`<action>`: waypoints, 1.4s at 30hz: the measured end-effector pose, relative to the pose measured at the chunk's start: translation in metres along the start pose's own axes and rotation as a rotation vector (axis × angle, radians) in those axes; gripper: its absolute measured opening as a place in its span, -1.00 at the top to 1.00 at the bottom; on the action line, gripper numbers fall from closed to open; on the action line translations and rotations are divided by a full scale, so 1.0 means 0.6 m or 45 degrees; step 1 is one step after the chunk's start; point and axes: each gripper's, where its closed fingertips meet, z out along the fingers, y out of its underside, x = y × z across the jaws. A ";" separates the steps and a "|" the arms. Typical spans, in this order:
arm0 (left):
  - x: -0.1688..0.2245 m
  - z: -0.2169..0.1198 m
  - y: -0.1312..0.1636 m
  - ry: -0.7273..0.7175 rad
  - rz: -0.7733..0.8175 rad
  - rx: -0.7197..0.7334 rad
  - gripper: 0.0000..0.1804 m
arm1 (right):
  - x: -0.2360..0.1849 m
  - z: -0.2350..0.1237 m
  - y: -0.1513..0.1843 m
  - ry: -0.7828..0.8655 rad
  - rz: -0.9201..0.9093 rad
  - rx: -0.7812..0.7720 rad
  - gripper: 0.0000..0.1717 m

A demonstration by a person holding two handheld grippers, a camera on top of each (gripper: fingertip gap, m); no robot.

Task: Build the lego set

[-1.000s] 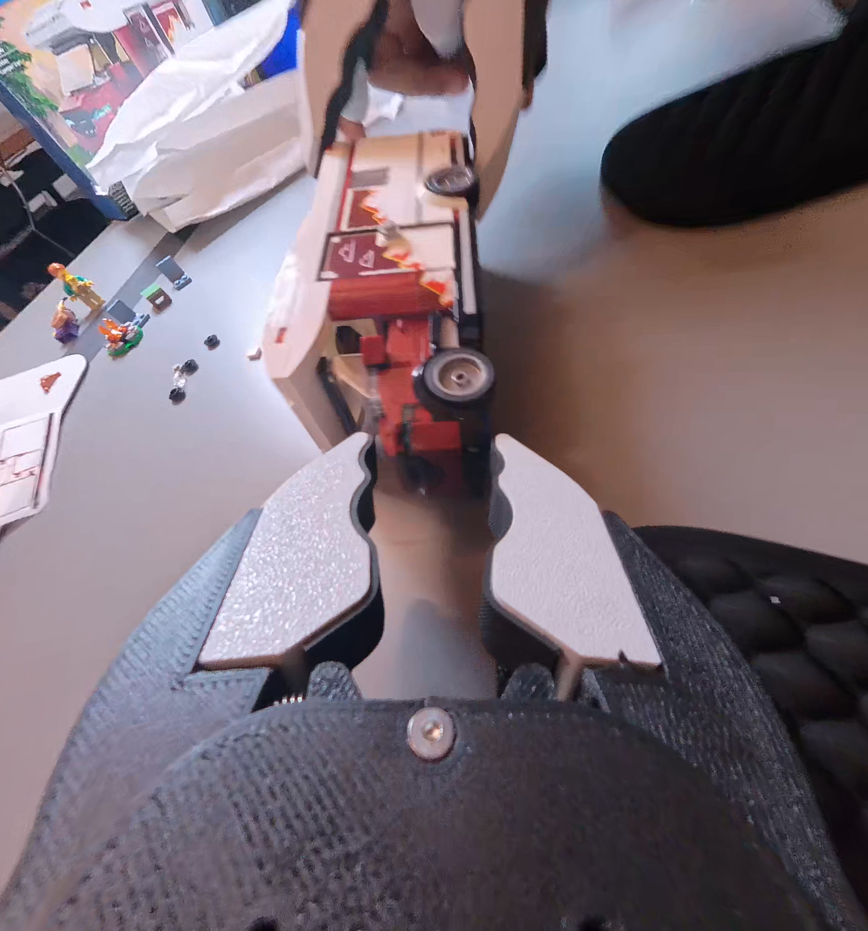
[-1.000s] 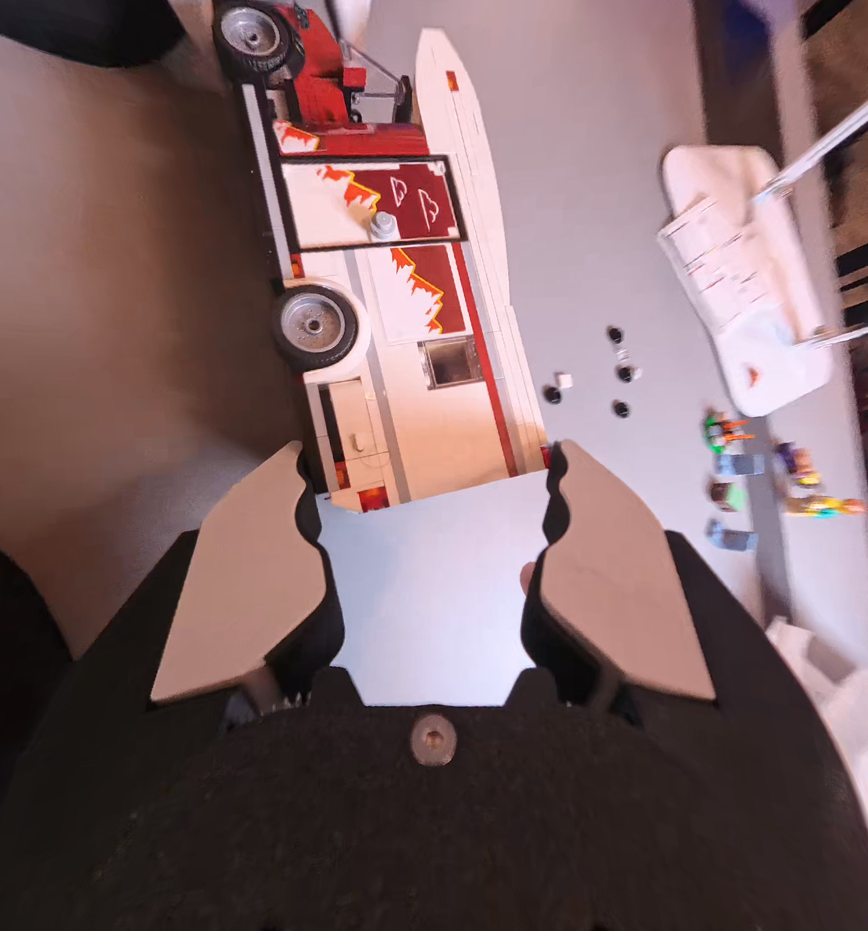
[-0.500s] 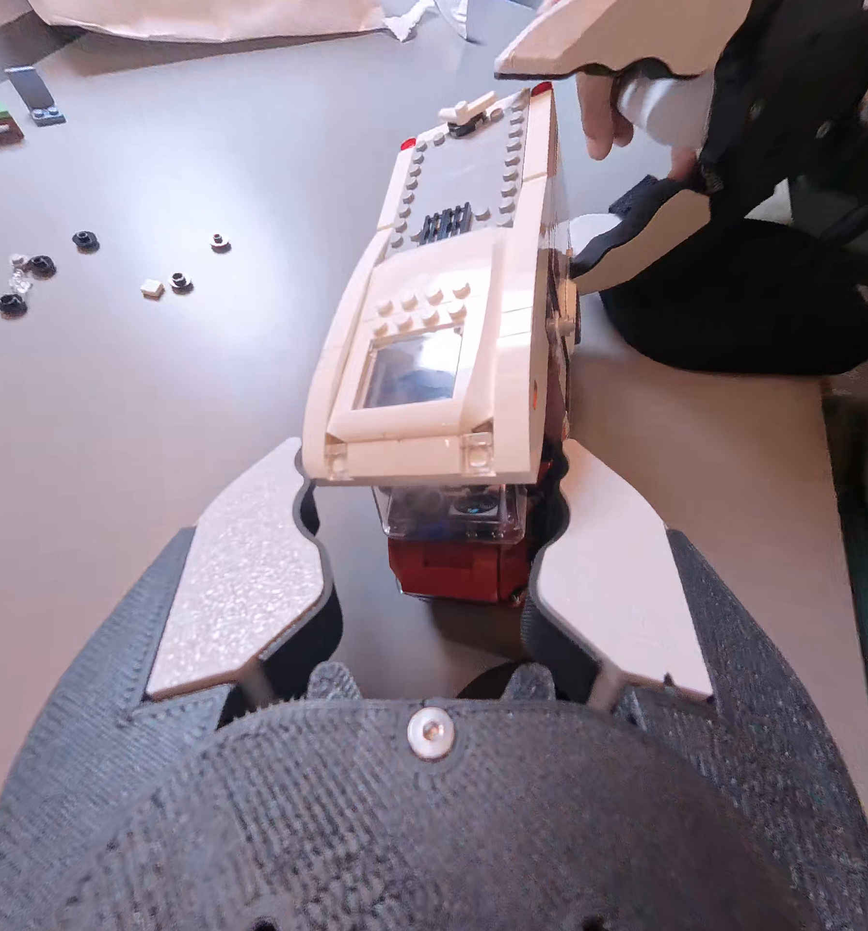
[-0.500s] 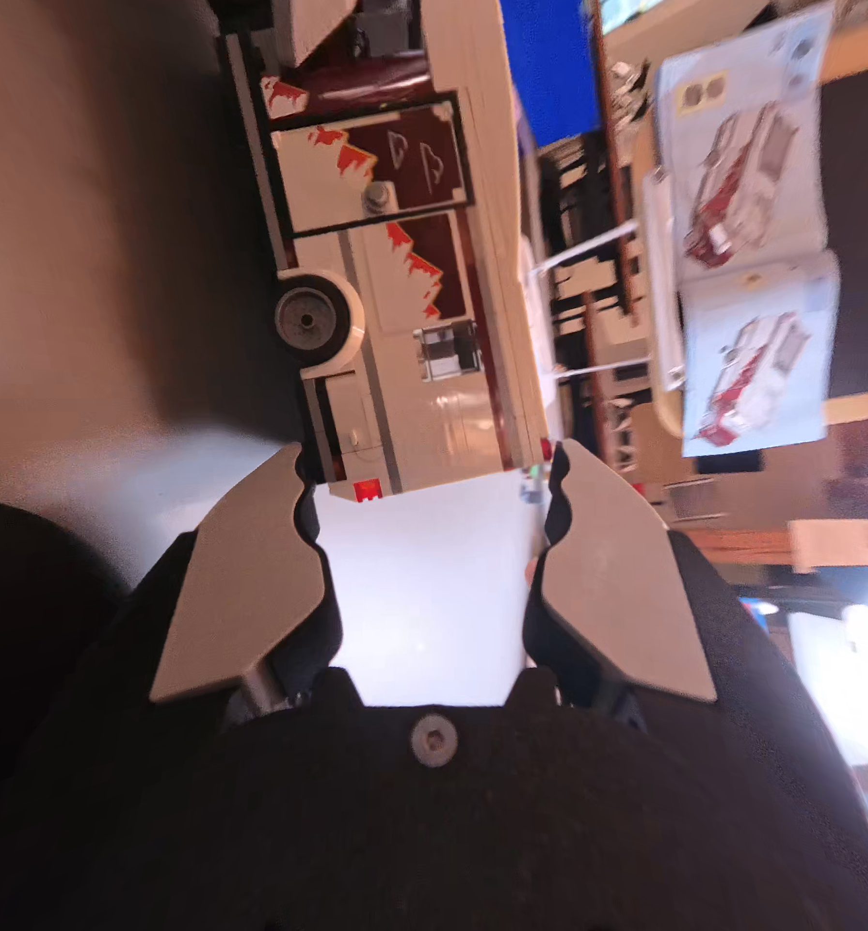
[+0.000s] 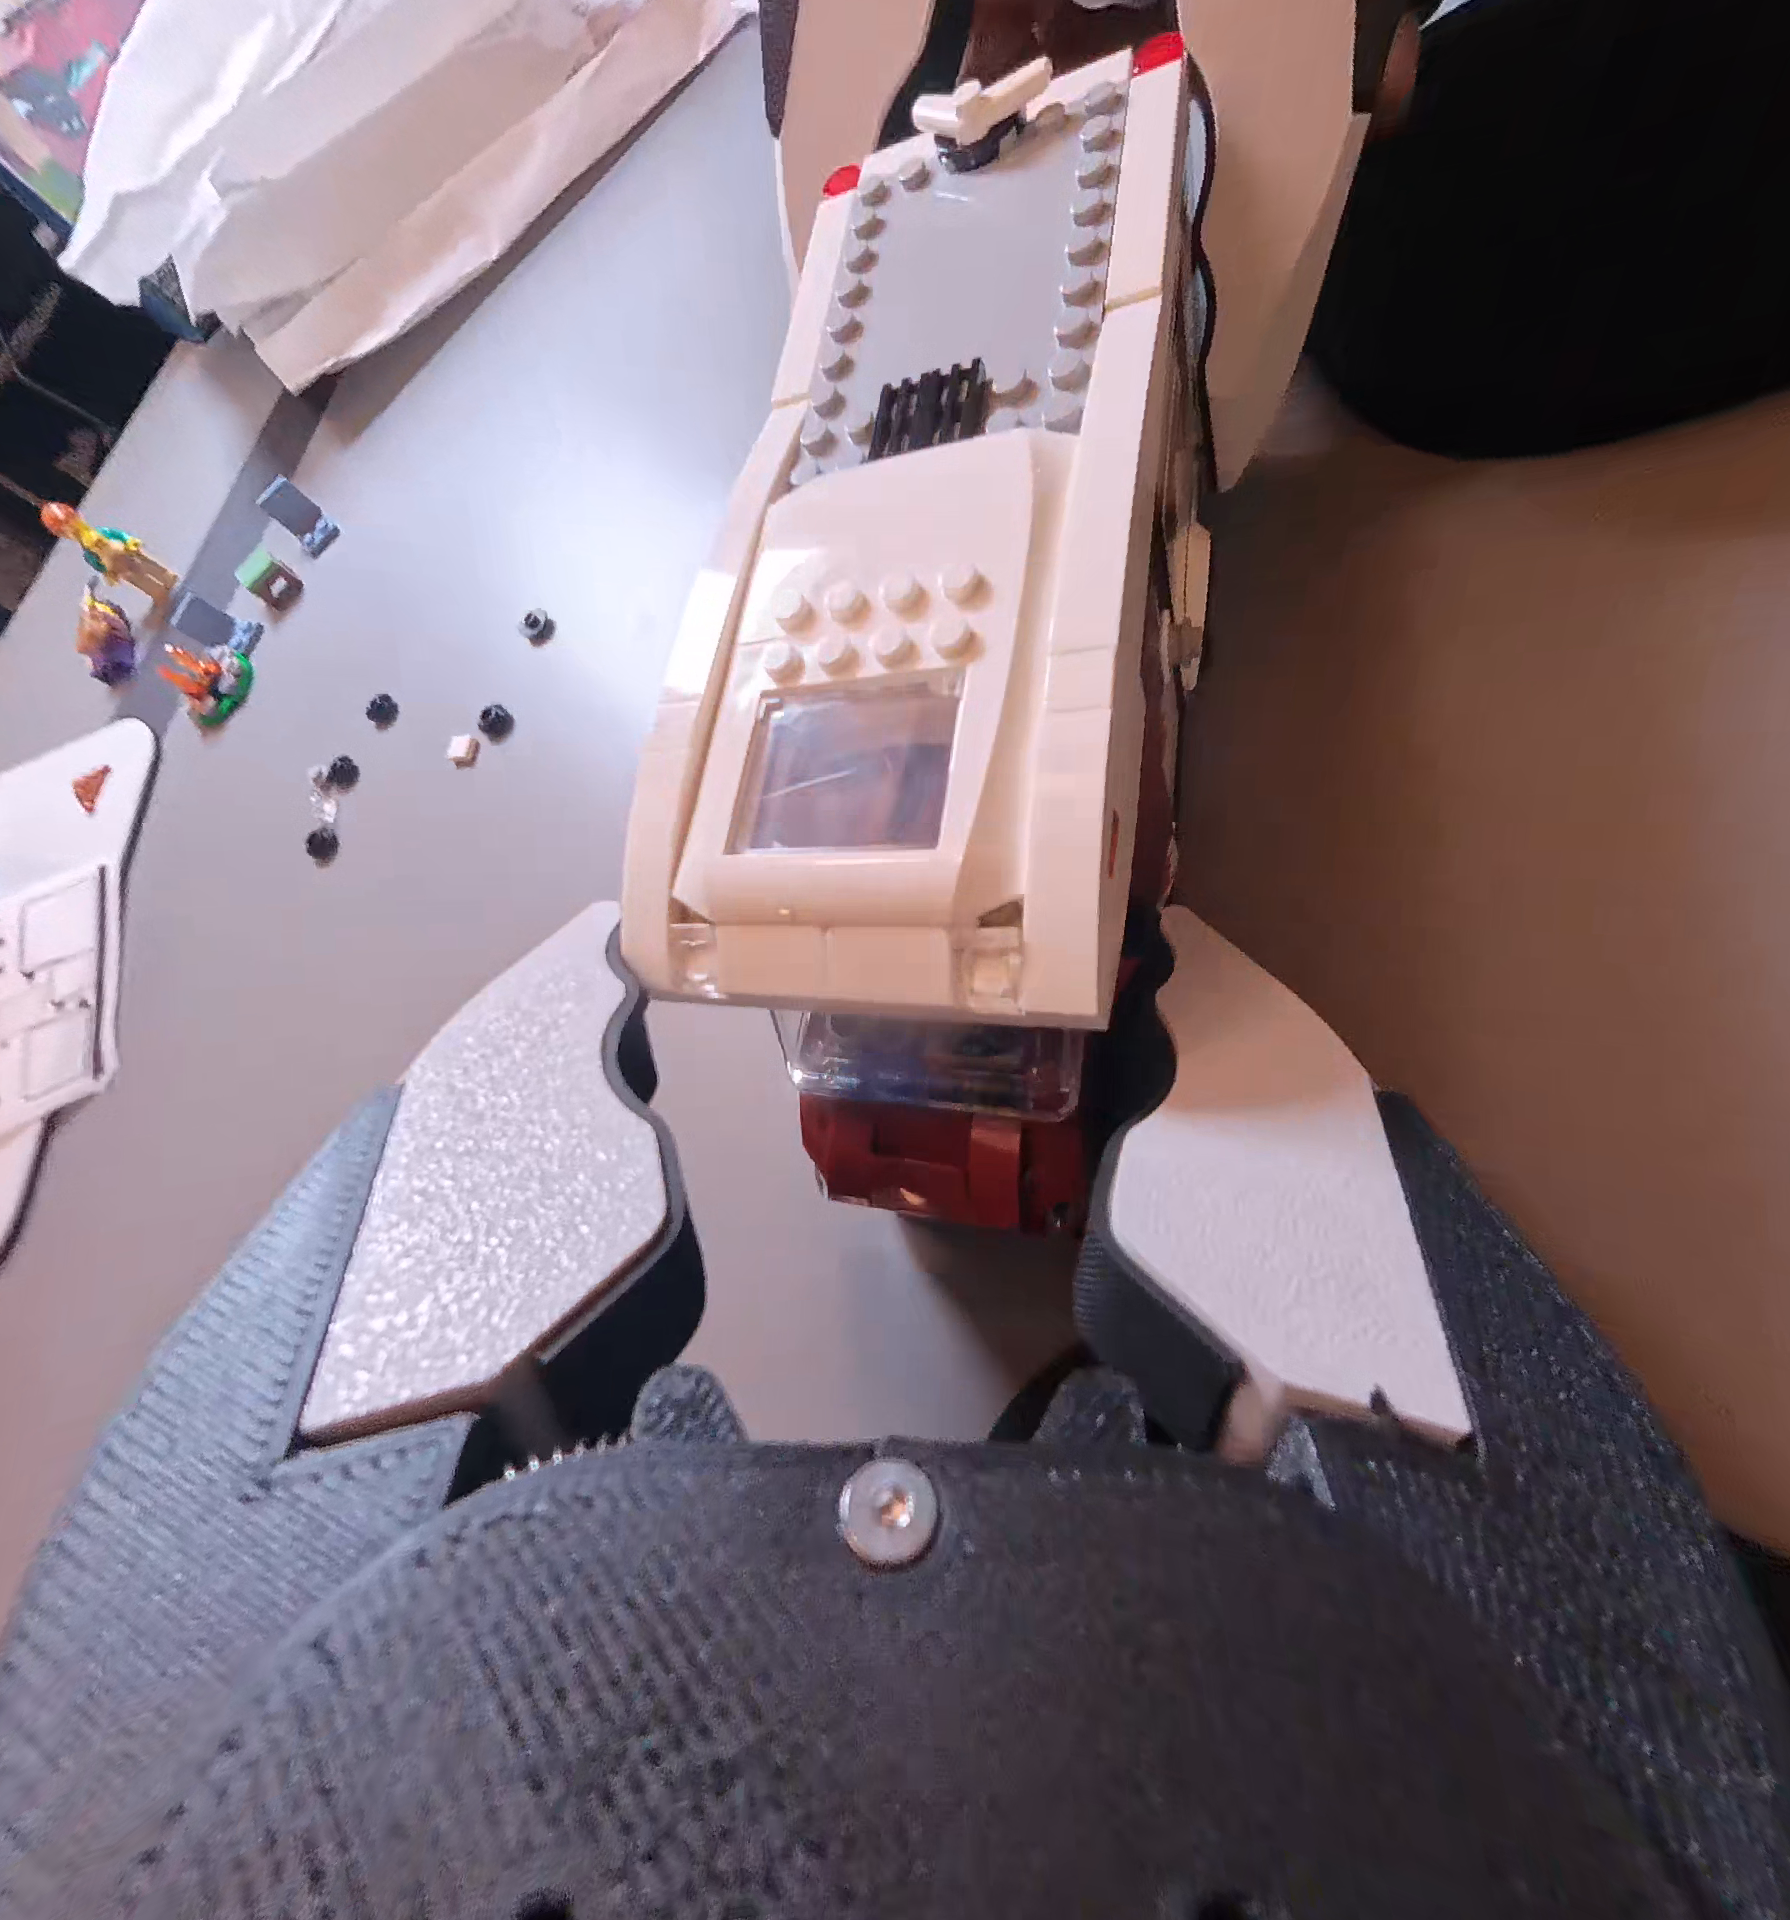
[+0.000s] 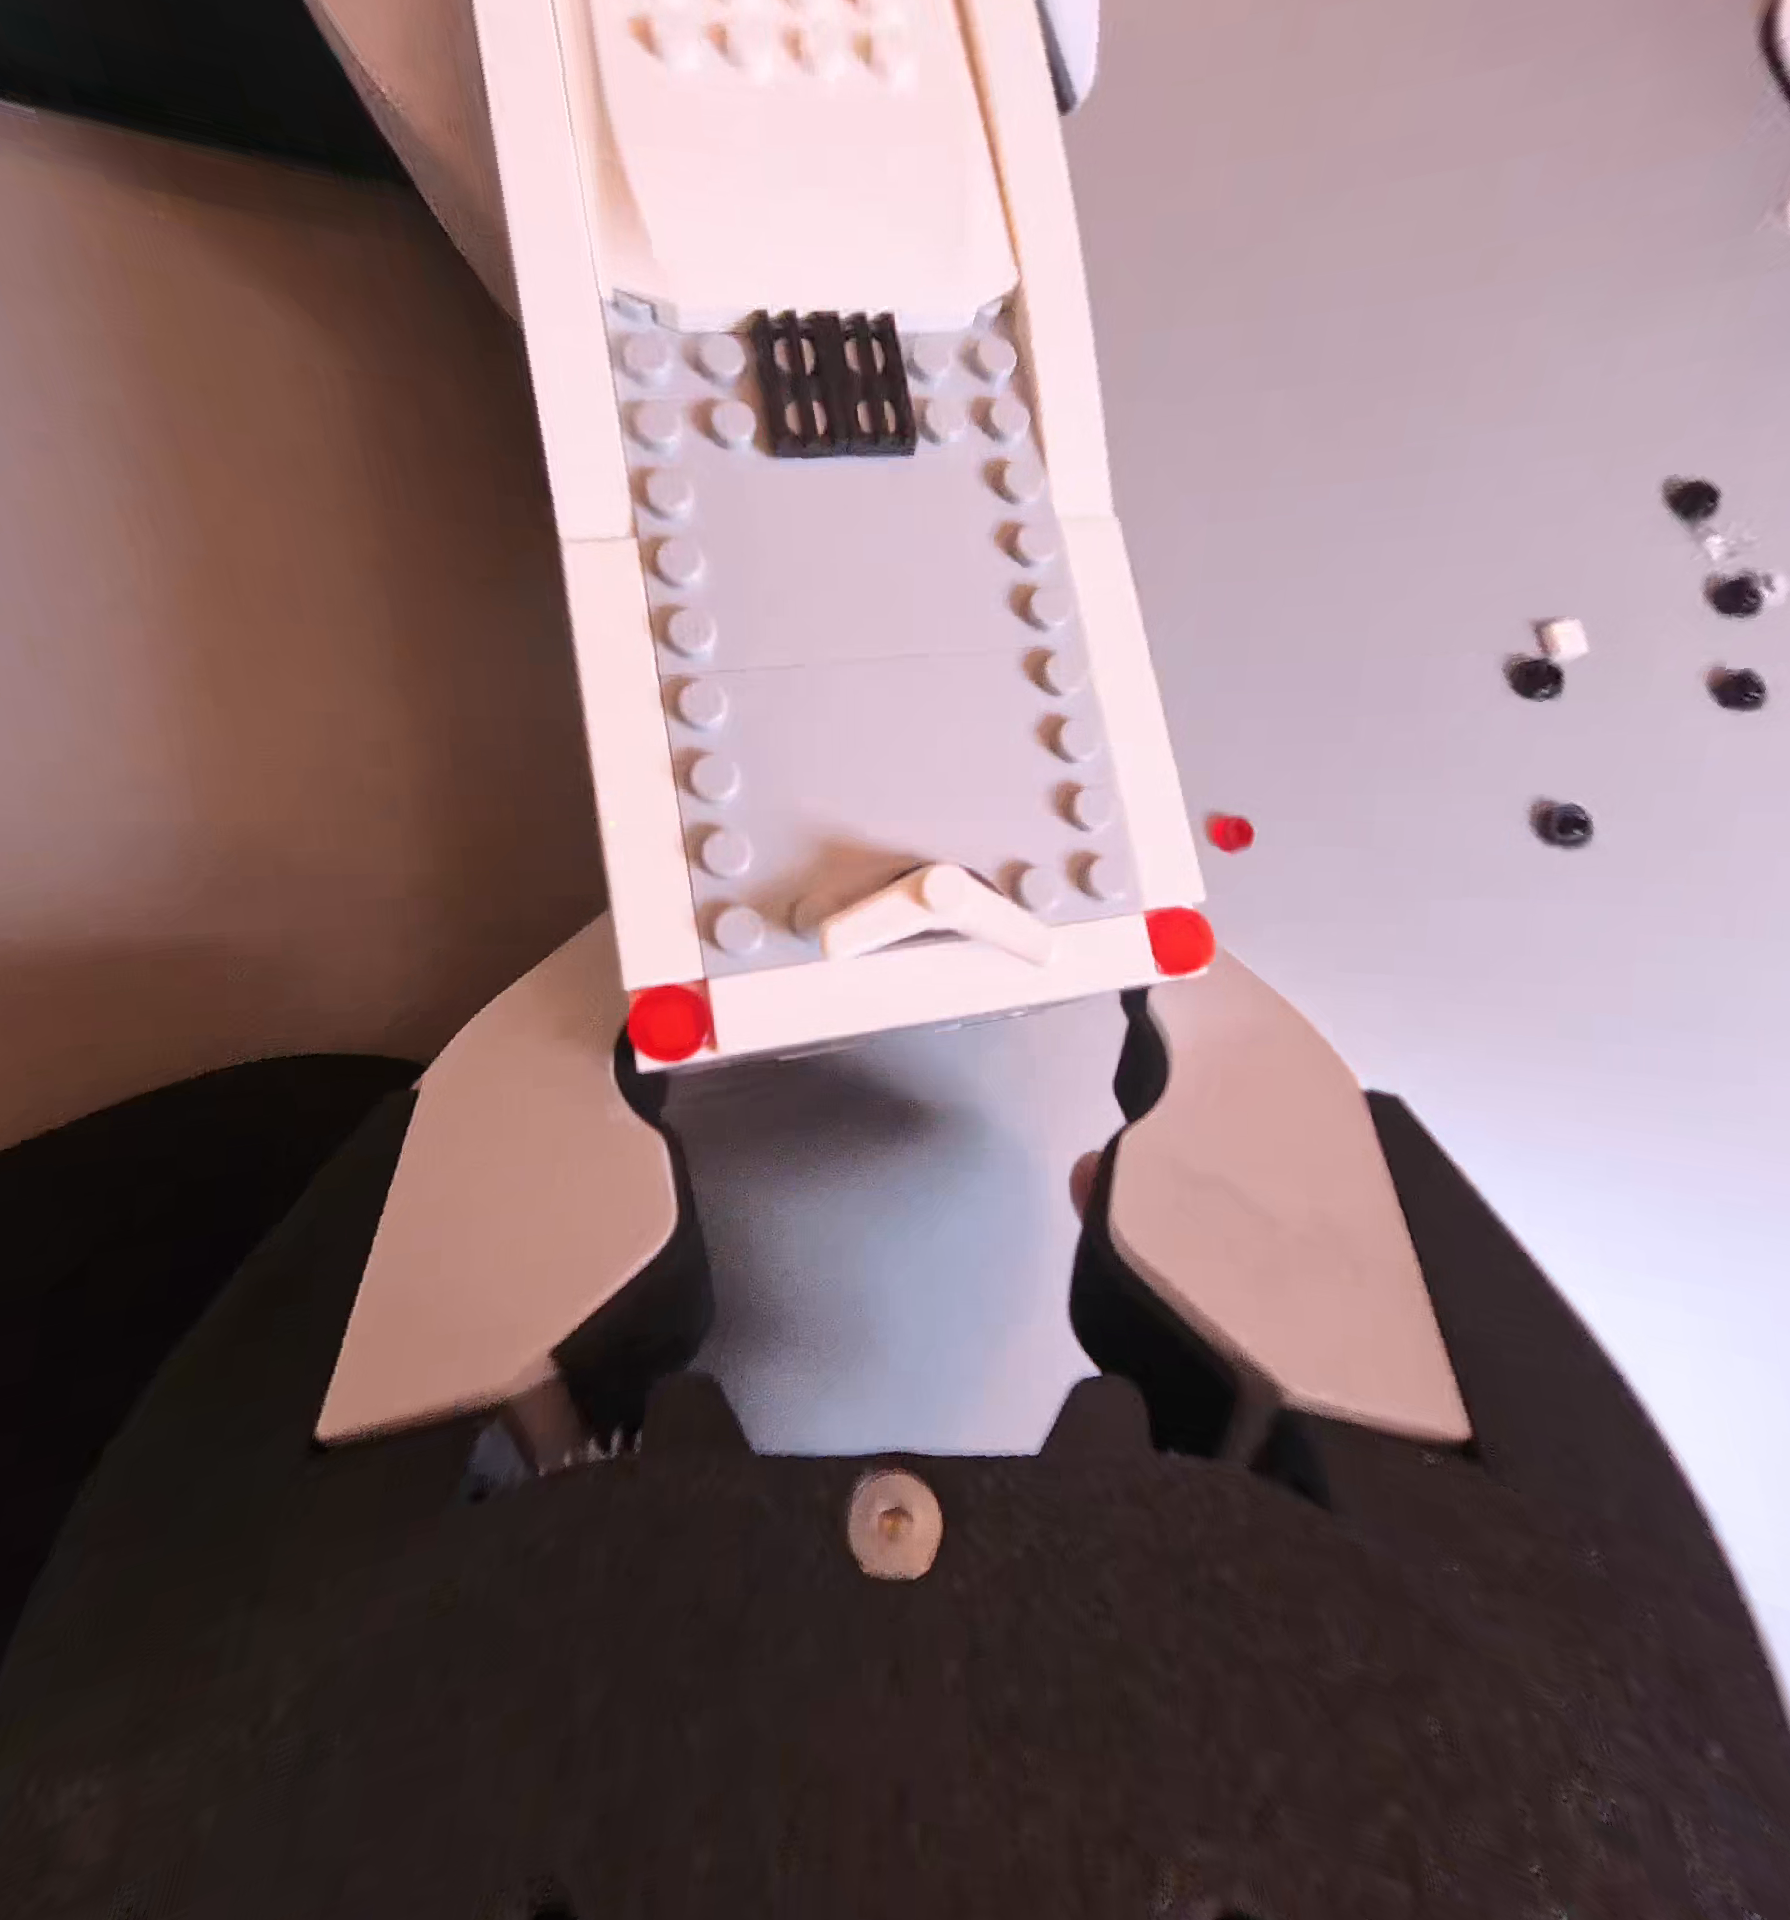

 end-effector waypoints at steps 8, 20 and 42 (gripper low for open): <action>-0.056 -0.017 0.016 -0.068 -0.118 -0.008 0.04 | 0.079 0.005 -0.057 0.082 -0.229 0.081 0.02; -0.124 0.007 0.045 -0.087 -0.289 -0.040 0.06 | 0.176 0.079 -0.042 -0.028 -0.066 0.061 -0.01; -0.108 0.083 0.041 0.161 -0.231 -0.068 0.31 | 0.205 -0.153 0.010 0.443 0.277 0.495 0.29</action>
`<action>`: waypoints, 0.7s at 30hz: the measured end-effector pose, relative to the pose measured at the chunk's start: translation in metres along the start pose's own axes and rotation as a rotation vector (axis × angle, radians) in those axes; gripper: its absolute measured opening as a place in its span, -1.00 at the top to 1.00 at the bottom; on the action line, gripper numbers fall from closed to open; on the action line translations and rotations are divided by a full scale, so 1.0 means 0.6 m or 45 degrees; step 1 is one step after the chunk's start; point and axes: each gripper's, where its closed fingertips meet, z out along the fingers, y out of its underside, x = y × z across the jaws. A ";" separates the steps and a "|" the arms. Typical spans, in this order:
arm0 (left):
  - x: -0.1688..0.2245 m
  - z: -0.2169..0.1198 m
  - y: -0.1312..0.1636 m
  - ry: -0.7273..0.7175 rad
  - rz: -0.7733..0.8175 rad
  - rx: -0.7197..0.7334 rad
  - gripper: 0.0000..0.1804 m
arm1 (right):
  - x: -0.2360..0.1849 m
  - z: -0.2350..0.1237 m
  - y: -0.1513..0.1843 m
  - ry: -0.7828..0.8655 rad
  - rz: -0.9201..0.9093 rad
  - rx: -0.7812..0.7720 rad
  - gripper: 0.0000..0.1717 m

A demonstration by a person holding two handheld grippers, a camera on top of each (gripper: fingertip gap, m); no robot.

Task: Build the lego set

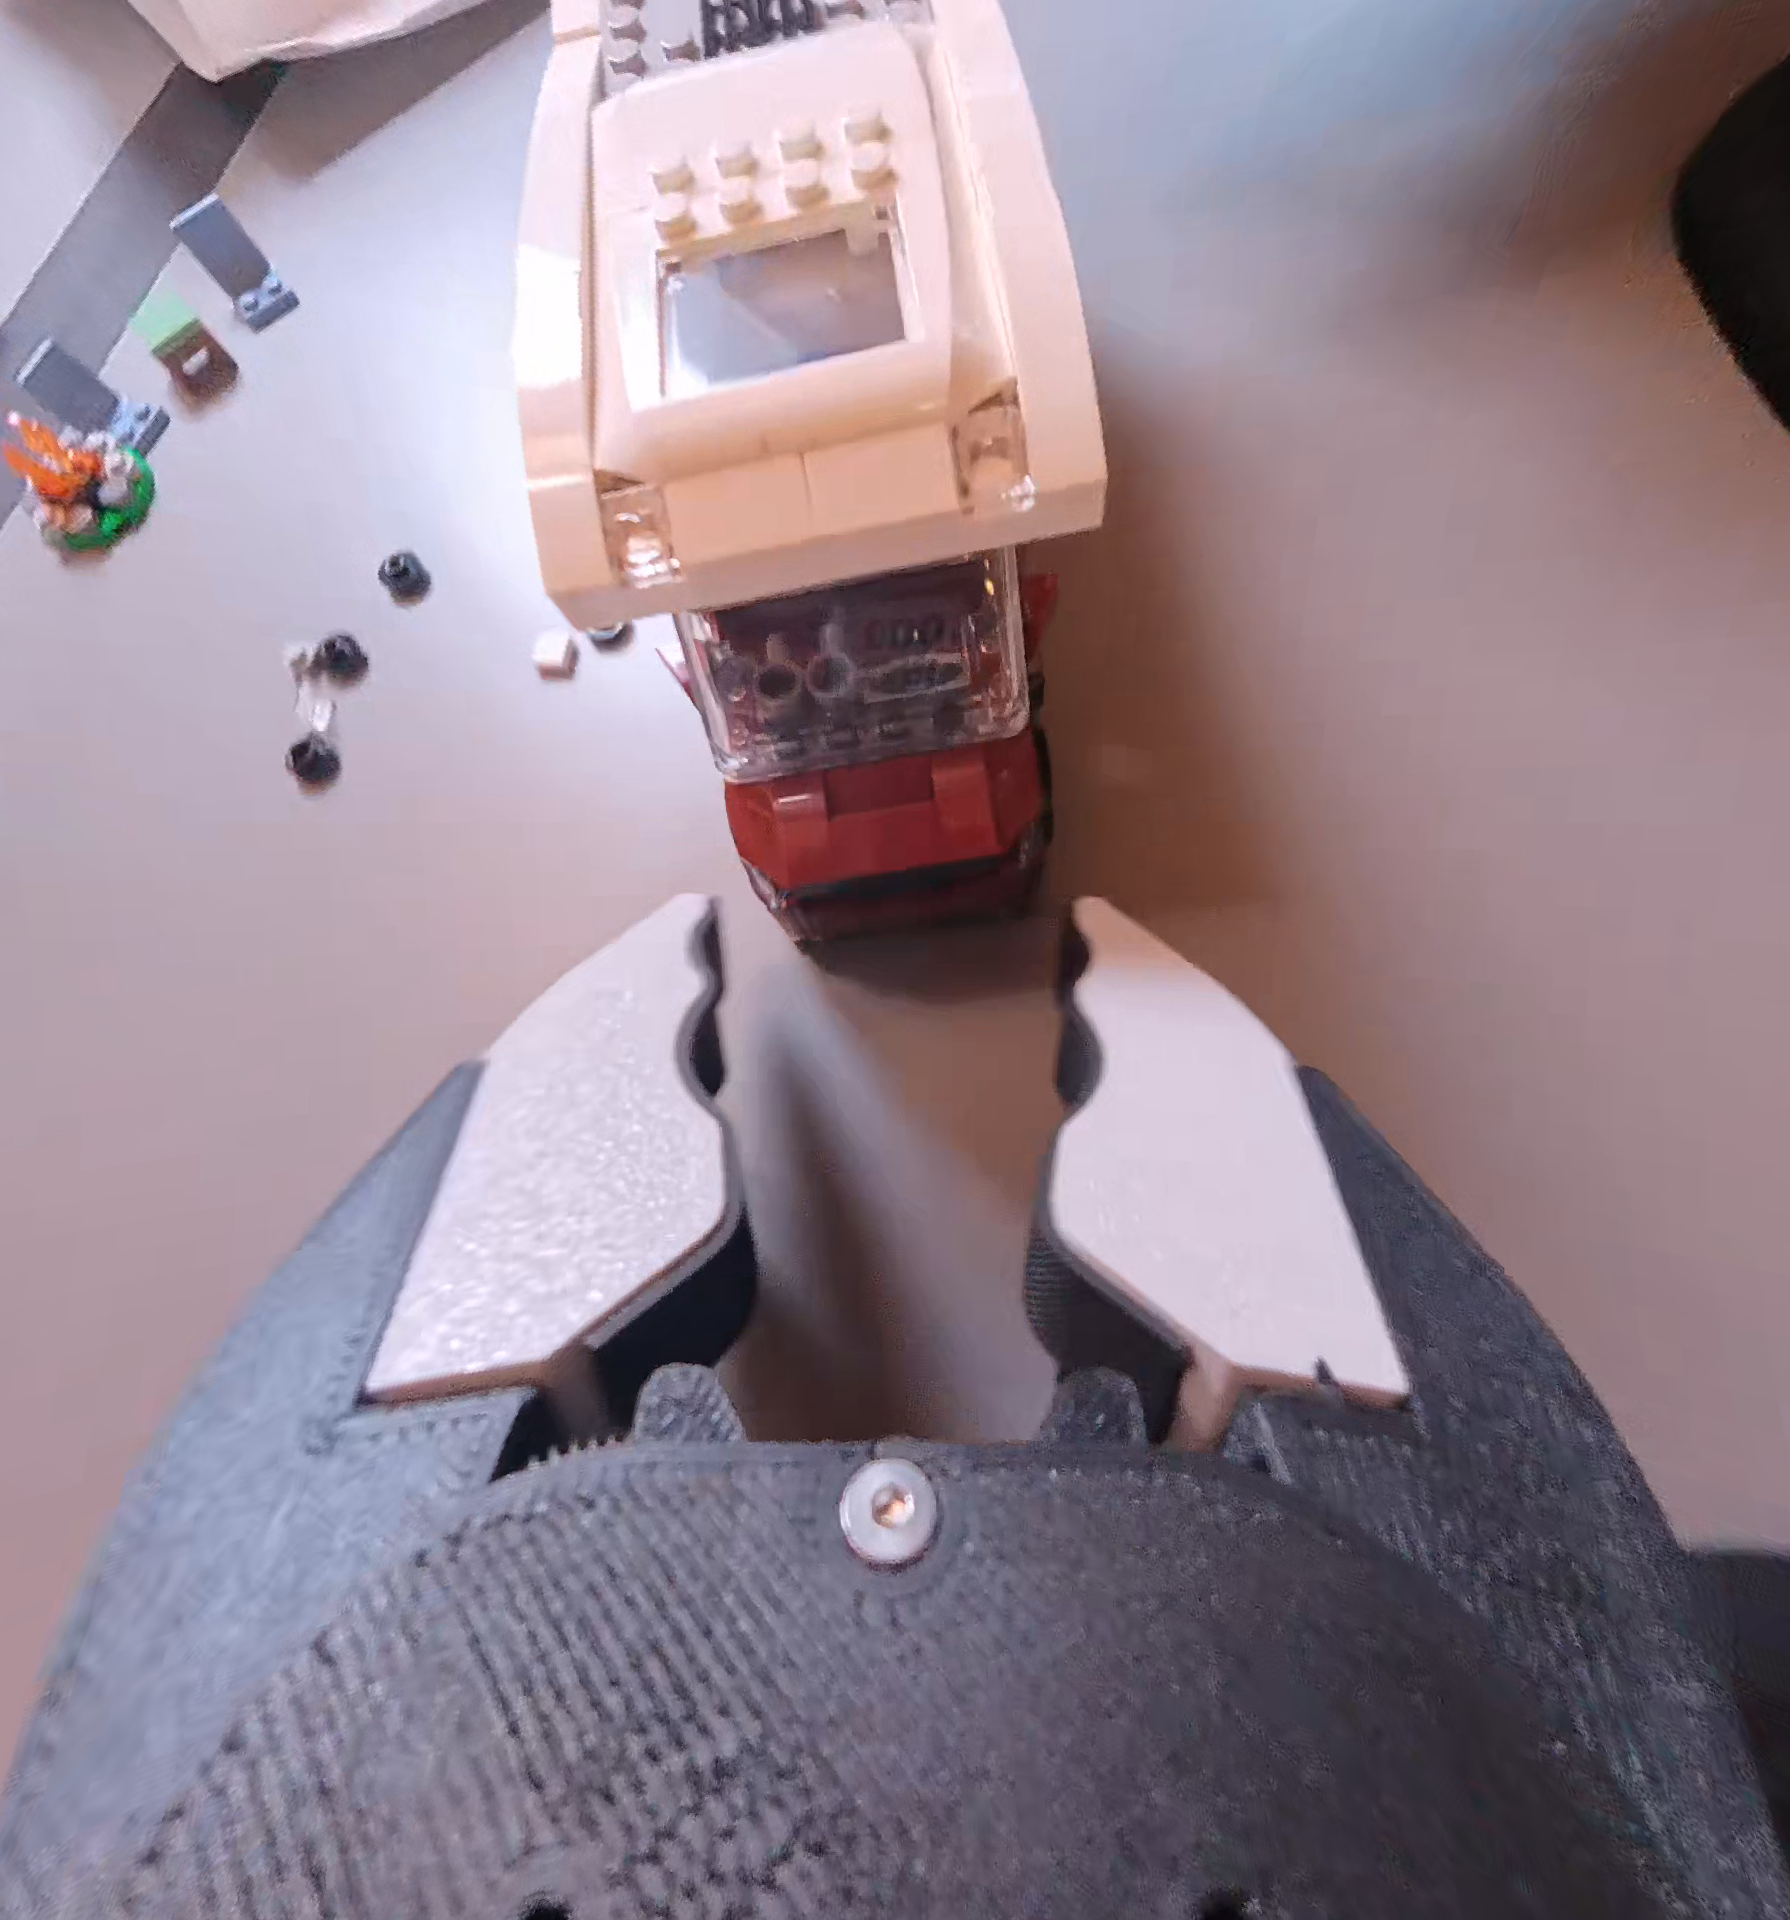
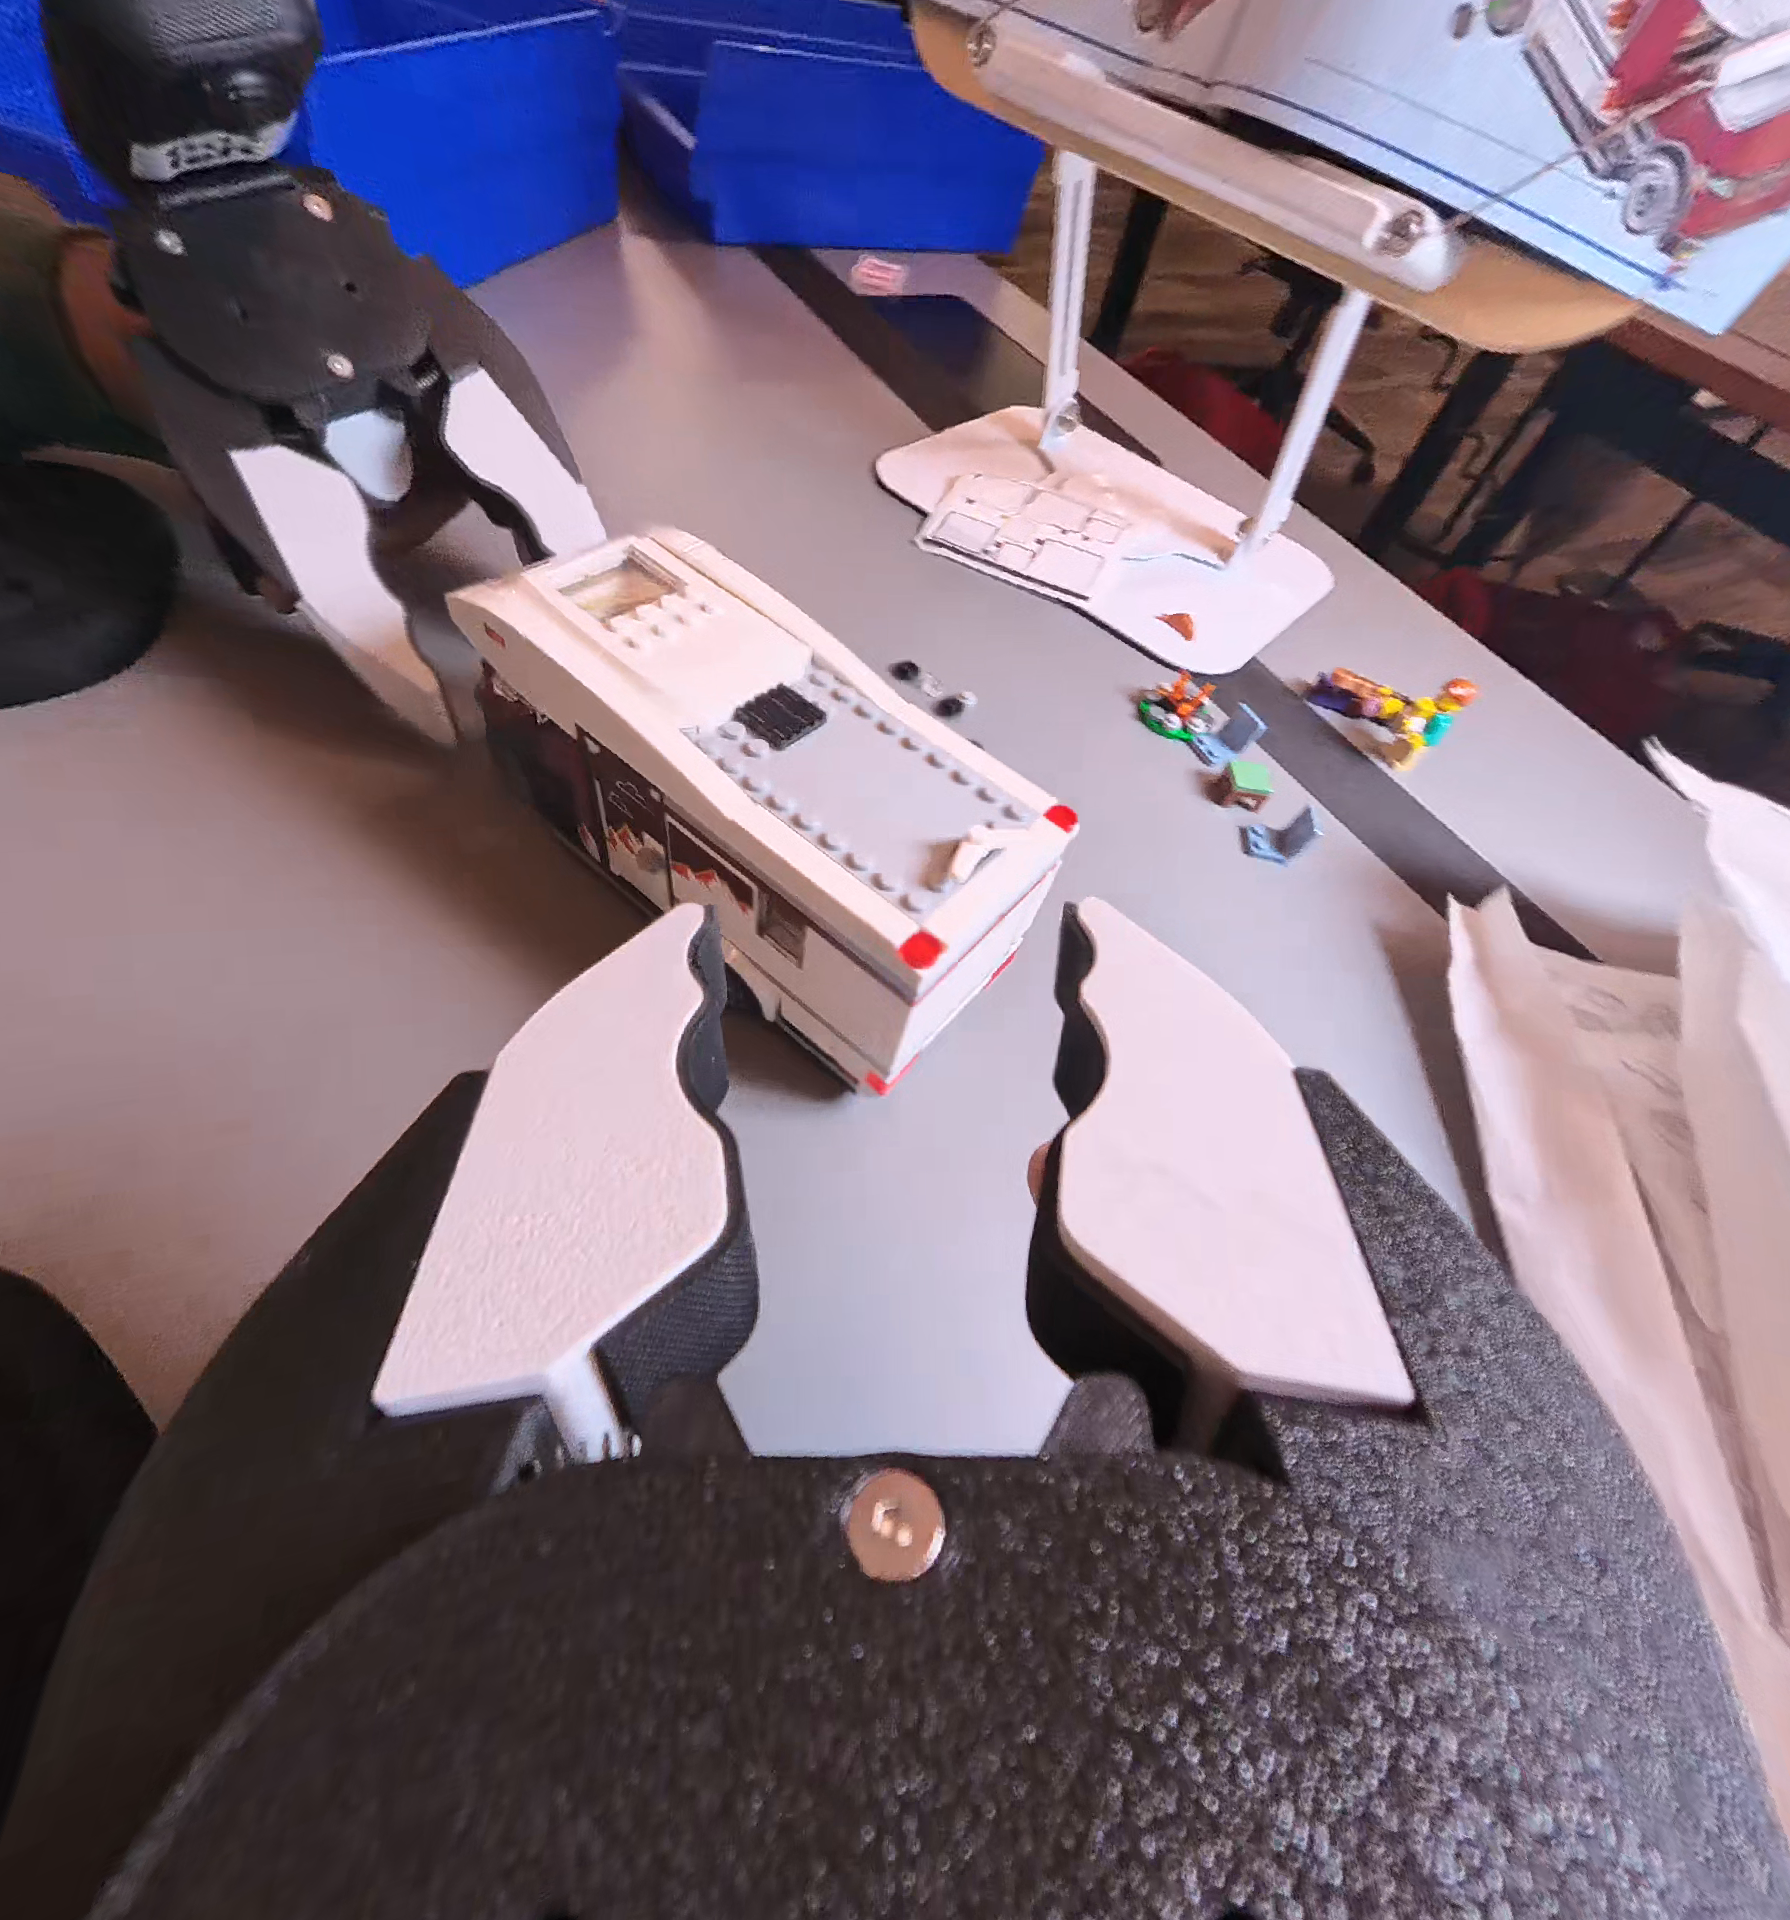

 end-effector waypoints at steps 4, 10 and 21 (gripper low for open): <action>0.003 -0.002 -0.032 0.009 0.001 0.065 0.11 | 0.033 -0.012 0.042 0.104 0.039 -0.125 0.20; -0.025 -0.088 0.001 -0.142 -0.139 0.202 0.14 | 0.057 0.011 0.100 0.115 0.138 -0.281 -0.04; -0.026 -0.227 0.121 -0.317 -0.326 0.224 0.06 | -0.126 0.125 0.041 -0.203 -0.137 -0.274 -0.04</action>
